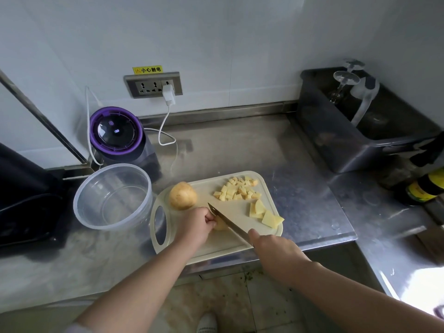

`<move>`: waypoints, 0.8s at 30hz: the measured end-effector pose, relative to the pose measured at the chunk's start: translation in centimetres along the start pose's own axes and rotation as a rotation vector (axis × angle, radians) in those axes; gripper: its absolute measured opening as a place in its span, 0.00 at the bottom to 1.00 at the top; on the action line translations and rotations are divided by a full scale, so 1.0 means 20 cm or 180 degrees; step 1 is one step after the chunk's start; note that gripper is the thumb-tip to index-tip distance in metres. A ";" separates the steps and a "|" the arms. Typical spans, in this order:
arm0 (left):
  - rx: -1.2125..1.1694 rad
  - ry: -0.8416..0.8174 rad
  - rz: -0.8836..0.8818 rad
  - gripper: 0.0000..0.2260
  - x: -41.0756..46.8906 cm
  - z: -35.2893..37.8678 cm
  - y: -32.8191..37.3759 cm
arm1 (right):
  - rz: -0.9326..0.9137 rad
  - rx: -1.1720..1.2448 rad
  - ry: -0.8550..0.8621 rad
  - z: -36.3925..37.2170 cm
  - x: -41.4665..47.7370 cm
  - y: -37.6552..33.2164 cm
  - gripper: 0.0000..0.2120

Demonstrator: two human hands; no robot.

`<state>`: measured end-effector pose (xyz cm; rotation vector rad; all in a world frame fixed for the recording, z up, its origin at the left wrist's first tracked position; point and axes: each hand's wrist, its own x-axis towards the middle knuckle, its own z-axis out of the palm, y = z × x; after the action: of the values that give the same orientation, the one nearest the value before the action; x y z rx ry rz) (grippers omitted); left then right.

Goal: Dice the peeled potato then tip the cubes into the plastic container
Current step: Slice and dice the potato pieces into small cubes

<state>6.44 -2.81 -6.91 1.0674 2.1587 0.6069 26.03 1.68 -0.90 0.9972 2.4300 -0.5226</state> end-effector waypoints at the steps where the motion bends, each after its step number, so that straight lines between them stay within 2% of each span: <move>1: 0.0013 0.0003 0.0018 0.03 0.00 0.00 0.00 | 0.0027 0.0070 -0.0051 0.01 0.00 0.00 0.22; 5: 0.0001 0.0005 0.0063 0.05 0.00 -0.01 0.00 | 0.0091 0.0103 -0.0047 0.02 0.01 -0.01 0.22; 10: -0.0121 -0.0024 0.0156 0.03 -0.02 -0.02 0.00 | 0.0352 0.0339 0.0252 0.02 -0.01 0.03 0.15; 14: -0.0140 0.0002 0.0099 0.02 -0.02 -0.02 -0.01 | 0.0258 0.0250 0.0385 0.01 -0.05 0.03 0.17; 24: -0.0121 0.0125 0.0006 0.04 -0.01 0.00 -0.01 | 0.0093 0.0122 0.0272 -0.02 -0.09 -0.02 0.20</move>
<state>6.40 -3.08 -6.89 1.0455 2.1713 0.6721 26.84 0.54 0.47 1.0903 2.4848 -0.5286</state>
